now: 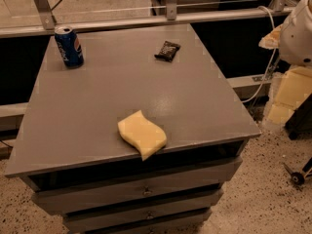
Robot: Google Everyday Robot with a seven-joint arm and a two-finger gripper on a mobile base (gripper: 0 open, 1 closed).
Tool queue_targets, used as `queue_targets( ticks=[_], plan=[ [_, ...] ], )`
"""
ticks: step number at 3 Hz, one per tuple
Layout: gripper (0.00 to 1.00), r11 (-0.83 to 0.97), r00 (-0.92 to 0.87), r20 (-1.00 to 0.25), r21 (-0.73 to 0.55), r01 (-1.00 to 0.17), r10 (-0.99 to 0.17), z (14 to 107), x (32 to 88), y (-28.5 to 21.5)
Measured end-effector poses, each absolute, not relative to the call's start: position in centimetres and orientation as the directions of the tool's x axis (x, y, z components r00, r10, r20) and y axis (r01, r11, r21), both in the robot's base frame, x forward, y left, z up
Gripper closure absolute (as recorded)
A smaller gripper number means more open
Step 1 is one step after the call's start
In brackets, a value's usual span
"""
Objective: Move rxbar chocolate near sponge
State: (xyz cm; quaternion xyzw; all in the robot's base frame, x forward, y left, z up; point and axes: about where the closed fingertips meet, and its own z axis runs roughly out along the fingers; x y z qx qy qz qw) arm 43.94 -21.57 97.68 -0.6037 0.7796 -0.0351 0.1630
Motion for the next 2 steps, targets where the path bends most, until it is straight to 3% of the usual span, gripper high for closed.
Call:
queue_targets(
  ticks=[2],
  plan=[
    [0.0,0.274,-0.186,-0.305,-0.28,-0.92,-0.934,96.8,47.9,-19.6]
  ],
)
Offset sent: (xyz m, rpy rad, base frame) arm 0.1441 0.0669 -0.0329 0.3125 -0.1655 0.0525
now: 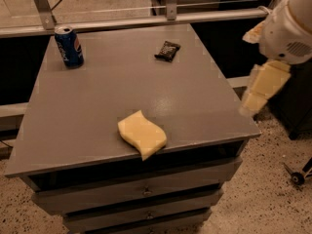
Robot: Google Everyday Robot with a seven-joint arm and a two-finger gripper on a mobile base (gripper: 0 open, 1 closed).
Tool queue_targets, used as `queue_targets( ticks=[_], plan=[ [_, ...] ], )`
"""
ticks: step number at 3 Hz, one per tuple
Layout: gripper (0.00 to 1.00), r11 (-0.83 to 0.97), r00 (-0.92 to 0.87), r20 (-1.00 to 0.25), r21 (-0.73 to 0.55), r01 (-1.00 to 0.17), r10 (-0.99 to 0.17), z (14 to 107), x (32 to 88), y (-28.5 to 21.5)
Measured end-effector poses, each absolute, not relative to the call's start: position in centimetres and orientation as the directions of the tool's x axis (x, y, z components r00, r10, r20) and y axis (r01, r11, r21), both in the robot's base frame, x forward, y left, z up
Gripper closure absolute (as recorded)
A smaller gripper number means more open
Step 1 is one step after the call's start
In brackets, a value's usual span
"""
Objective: Move rxbar chocolate near sponge
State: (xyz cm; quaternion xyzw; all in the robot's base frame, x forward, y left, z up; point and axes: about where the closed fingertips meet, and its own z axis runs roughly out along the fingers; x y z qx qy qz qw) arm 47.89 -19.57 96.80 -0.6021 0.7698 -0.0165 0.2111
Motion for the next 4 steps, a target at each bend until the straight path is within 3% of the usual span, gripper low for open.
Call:
queue_targets(
  ticks=[2,4],
  plan=[
    [0.0,0.351,-0.153,-0.621,-0.21,-0.913,-0.769,92.5,63.4,-10.9],
    [0.0,0.437,-0.198,-0.753,-0.129,-0.89,-0.627,88.4,73.5,-6.6]
  ],
)
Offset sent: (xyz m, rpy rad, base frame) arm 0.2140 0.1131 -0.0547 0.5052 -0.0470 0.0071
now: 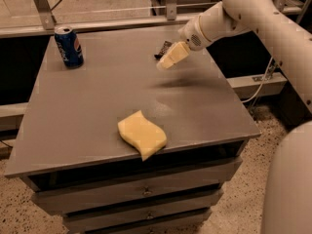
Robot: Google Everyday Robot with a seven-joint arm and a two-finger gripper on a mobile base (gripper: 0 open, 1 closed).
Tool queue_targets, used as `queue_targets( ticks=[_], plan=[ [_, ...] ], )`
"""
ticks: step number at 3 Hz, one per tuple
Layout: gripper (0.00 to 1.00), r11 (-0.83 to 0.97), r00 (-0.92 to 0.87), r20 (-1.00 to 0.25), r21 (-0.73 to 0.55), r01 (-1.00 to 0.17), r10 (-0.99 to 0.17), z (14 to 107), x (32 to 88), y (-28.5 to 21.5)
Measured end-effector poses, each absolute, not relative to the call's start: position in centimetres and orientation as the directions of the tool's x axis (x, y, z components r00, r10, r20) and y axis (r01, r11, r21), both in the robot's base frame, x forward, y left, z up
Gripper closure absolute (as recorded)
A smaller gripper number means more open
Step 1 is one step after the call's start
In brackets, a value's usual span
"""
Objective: Move rxbar chocolate near sponge
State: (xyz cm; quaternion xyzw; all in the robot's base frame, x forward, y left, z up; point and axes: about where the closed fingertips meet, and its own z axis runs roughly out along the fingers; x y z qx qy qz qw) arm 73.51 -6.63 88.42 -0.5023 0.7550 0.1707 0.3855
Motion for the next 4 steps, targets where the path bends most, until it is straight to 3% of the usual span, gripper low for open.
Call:
queue_targets(
  ticks=[3,4],
  plan=[
    [0.03,0.6,-0.348,-0.755,-0.075,-0.796,-0.556,83.4,81.8,-6.7],
    [0.26,0.615,-0.38,-0.746,-0.05,-0.787,-0.547,82.2,82.5,-6.8]
  ],
)
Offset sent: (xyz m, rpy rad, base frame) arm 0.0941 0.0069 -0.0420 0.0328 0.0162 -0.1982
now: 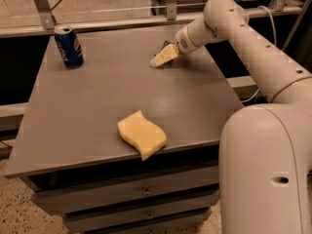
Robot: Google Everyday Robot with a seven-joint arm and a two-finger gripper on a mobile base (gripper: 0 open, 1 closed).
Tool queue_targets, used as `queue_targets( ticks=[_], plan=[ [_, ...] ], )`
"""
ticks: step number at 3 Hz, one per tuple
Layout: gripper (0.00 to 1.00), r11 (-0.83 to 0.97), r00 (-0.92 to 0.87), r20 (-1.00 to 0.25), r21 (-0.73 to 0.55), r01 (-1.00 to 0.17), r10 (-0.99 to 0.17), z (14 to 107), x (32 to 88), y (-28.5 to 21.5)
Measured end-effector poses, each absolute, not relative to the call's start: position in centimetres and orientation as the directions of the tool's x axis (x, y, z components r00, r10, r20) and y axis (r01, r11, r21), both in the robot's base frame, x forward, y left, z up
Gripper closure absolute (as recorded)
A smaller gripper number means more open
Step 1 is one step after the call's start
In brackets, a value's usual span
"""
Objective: Move rxbar chocolate near sponge
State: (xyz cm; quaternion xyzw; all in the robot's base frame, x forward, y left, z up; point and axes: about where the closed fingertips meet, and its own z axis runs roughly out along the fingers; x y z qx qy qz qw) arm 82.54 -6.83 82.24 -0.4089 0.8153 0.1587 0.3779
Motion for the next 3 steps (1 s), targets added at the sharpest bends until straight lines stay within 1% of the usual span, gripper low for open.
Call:
queue_targets(
  ticks=[2,3],
  plan=[
    [0.88,0.615,-0.381,-0.746,-0.048,-0.787,-0.546,83.25,82.57,-6.81],
    [1.0,0.615,-0.381,-0.746,-0.048,-0.787,-0.546,83.61,82.56,-6.81]
  ],
)
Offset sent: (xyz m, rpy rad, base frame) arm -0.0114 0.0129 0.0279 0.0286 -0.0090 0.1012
